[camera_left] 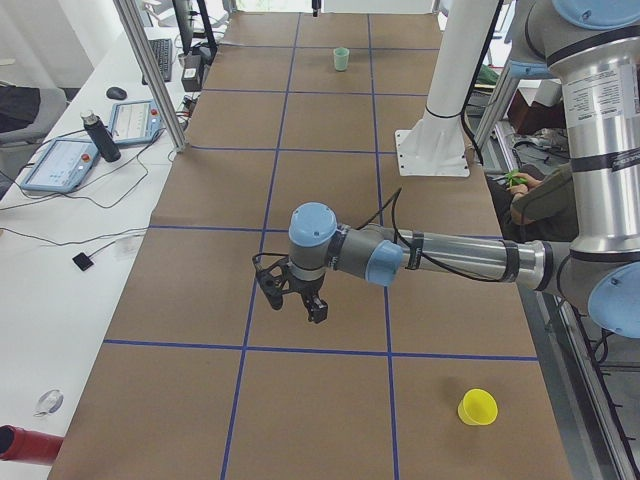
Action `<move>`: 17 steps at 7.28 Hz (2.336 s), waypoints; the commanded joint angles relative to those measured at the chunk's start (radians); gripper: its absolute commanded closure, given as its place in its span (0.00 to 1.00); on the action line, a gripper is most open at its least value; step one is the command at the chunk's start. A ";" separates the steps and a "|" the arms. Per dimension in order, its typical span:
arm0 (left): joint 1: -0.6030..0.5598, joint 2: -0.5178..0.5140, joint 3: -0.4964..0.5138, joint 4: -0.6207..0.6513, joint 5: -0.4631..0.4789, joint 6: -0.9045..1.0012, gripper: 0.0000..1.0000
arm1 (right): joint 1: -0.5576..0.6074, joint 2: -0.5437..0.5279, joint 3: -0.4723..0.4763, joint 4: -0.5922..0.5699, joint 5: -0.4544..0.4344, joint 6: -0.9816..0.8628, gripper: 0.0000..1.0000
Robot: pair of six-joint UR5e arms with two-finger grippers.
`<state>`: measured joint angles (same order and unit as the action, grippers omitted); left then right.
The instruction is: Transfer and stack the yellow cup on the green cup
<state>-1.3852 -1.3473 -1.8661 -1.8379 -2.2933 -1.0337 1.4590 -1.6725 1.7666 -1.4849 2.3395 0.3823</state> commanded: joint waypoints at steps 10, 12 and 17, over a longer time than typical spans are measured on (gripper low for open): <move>0.649 0.174 -0.018 0.359 0.568 -1.179 0.02 | -0.081 0.013 -0.009 0.086 -0.051 -0.008 0.00; 0.765 0.174 -0.018 0.503 0.554 -1.386 0.02 | -0.089 0.017 -0.001 0.101 -0.064 -0.008 0.00; 1.021 0.180 0.062 0.591 0.425 -1.788 0.04 | -0.112 0.017 0.014 0.101 -0.068 -0.010 0.00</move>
<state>-0.4336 -1.1662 -1.8536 -1.2517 -1.8232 -2.7464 1.3532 -1.6548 1.7795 -1.3837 2.2714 0.3730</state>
